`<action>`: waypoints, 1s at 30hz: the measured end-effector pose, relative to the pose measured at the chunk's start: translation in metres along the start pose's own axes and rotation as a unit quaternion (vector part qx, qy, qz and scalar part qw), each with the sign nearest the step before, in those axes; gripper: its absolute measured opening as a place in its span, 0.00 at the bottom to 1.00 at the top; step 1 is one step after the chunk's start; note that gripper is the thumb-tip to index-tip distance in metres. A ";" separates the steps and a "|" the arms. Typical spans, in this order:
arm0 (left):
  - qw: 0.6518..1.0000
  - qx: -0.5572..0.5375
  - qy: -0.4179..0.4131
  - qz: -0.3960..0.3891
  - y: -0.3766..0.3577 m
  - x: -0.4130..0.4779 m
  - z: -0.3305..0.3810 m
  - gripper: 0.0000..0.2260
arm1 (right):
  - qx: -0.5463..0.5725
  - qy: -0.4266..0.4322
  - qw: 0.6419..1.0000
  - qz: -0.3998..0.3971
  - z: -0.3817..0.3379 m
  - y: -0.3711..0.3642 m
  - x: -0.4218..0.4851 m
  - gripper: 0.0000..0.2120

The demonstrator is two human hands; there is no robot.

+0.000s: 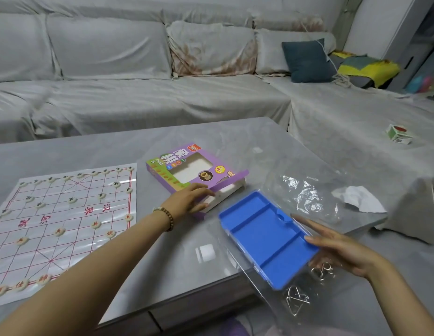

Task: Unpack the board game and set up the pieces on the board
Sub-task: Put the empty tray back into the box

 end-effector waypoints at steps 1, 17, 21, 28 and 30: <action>1.000 -0.006 -0.001 0.003 0.000 0.000 -0.001 0.15 | -0.004 -0.009 1.000 -0.010 0.000 -0.002 0.000 0.35; 0.979 -0.130 0.091 0.126 0.015 -0.018 -0.014 0.20 | 0.029 -0.050 0.993 -0.105 -0.001 -0.022 0.026 0.30; 0.976 -0.136 0.095 0.140 0.028 -0.017 -0.009 0.20 | 0.047 -0.045 0.991 -0.120 0.001 -0.026 0.037 0.31; 0.965 -0.186 0.111 0.149 0.038 -0.024 -0.004 0.17 | 0.087 -0.001 0.994 -0.073 -0.005 -0.022 0.029 0.39; 0.962 -0.195 0.112 0.155 0.040 -0.024 0.001 0.16 | 0.080 0.000 0.995 -0.061 -0.005 -0.022 0.026 0.41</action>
Point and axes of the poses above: each hand's wrist, its own x-axis towards the middle knuckle, its own y-axis out of the back of the hand, z = x × y, the point moved 3 cm from there along x, towards the middle knuckle, and after that the axes turned 6 degrees about x, right-handed, at the moved point
